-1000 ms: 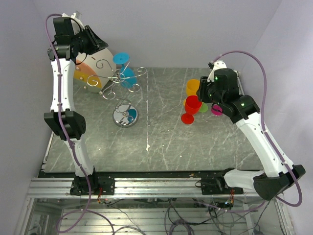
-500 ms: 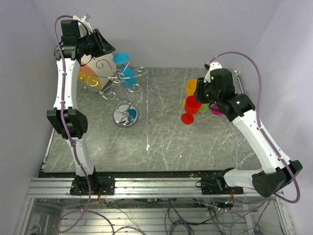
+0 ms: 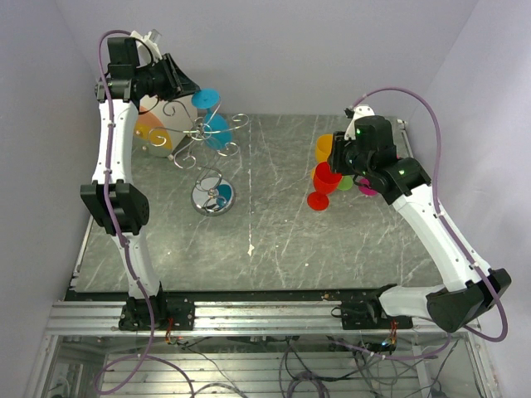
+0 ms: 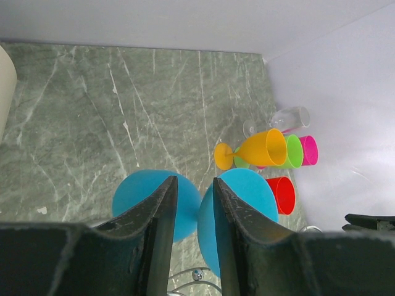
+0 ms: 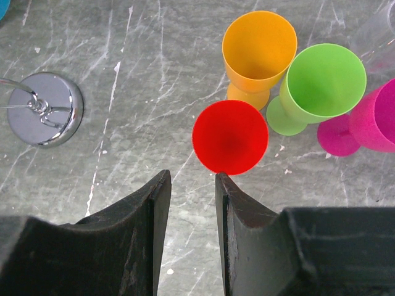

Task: Take the wine glass off the wine glass rack

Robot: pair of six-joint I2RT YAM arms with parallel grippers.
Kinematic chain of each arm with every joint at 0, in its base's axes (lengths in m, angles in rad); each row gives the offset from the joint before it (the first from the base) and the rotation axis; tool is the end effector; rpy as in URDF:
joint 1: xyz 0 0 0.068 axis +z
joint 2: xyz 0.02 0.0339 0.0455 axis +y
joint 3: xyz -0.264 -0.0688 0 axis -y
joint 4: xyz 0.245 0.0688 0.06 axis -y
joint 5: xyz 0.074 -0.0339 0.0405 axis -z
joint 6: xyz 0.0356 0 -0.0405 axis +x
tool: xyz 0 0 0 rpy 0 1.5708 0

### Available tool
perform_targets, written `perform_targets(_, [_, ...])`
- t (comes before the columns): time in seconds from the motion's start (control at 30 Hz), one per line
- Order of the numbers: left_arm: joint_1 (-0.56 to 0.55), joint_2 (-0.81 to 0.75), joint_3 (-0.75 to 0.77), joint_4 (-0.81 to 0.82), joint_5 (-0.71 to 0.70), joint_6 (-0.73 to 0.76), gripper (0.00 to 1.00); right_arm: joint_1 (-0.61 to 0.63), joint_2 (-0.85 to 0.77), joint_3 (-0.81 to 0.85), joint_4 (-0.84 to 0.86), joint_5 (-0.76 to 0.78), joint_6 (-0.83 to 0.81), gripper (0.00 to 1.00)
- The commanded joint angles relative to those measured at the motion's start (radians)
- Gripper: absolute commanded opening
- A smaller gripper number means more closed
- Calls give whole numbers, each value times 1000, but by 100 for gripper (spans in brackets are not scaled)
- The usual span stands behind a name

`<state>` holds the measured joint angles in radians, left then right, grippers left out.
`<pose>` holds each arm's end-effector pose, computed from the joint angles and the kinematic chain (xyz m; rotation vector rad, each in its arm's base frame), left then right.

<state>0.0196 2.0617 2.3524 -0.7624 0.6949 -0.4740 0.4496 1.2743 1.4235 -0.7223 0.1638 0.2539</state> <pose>0.4526 -0.0139 0.4280 -0.0589 2.0643 -0.9895 0.2438 0.1112 0.4026 -0.1140 2.1416 0.2371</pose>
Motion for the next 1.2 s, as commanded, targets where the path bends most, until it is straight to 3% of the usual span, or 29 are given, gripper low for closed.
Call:
perform_targets(0.0, [-9, -26, -25, 21, 48, 5, 40, -3, -13, -4, 23, -1, 7, 35])
perform_targets(0.23, [-10, -59, -64, 43, 64, -4, 36, -3, -24, -9, 25, 0, 4, 35])
perform_targets(0.43, [-10, -70, -74, 63, 80, -24, 21, -3, -31, -12, 23, 3, 5, 35])
perform_targets(0.77, [-9, -87, -108, 120, 136, -79, 7, -3, -51, -14, 21, 14, 2, 35])
perform_targets(0.83, [-9, -91, -110, 126, 143, -87, 12, -3, -52, -14, 18, 13, 4, 35])
perform_targets(0.97, [-6, -113, -117, 132, 135, -102, 38, -3, -56, -15, 18, 13, 4, 35])
perform_targets(1.17, [0, -123, -56, 34, 70, -52, 45, -3, -61, -20, 21, 8, 8, 35])
